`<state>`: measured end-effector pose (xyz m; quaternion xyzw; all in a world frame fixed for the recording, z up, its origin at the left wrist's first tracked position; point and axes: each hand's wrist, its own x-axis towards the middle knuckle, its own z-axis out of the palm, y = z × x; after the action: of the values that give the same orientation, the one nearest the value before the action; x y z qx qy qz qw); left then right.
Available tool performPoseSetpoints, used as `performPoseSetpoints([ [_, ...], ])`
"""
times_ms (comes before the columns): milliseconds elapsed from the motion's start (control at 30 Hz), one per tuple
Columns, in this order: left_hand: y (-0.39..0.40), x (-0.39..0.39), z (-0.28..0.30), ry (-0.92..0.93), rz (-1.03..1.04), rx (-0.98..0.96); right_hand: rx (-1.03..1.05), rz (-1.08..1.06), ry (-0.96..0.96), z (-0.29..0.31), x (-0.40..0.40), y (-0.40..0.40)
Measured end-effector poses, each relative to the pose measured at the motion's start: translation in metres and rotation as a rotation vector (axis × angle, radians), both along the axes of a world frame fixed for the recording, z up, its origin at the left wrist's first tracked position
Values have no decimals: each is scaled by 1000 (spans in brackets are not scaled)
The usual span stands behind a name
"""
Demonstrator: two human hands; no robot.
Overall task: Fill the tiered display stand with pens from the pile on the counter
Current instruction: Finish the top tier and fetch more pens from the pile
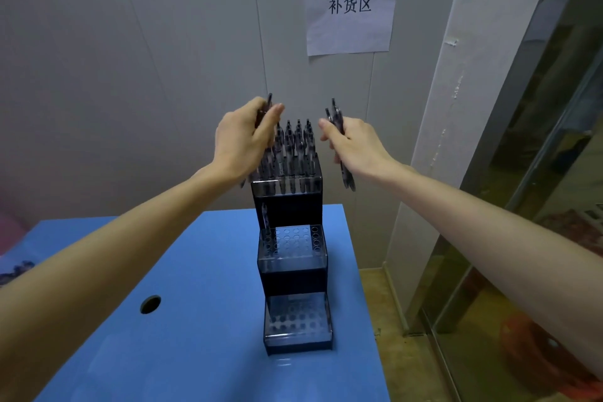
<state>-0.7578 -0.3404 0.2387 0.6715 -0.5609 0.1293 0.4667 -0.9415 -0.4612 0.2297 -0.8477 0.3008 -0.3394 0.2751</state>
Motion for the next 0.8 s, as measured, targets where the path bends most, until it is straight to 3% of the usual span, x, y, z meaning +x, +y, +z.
performPoseSetpoints([
  [133,11,-9,-18,77,4,-5,-8,-71,121,-18,-3,2],
  [333,22,-20,-54,52,-39,172,49,-49,169,-51,-14,9],
  [800,15,-36,-96,-166,49,389,-104,-61,400,-77,-26,18],
])
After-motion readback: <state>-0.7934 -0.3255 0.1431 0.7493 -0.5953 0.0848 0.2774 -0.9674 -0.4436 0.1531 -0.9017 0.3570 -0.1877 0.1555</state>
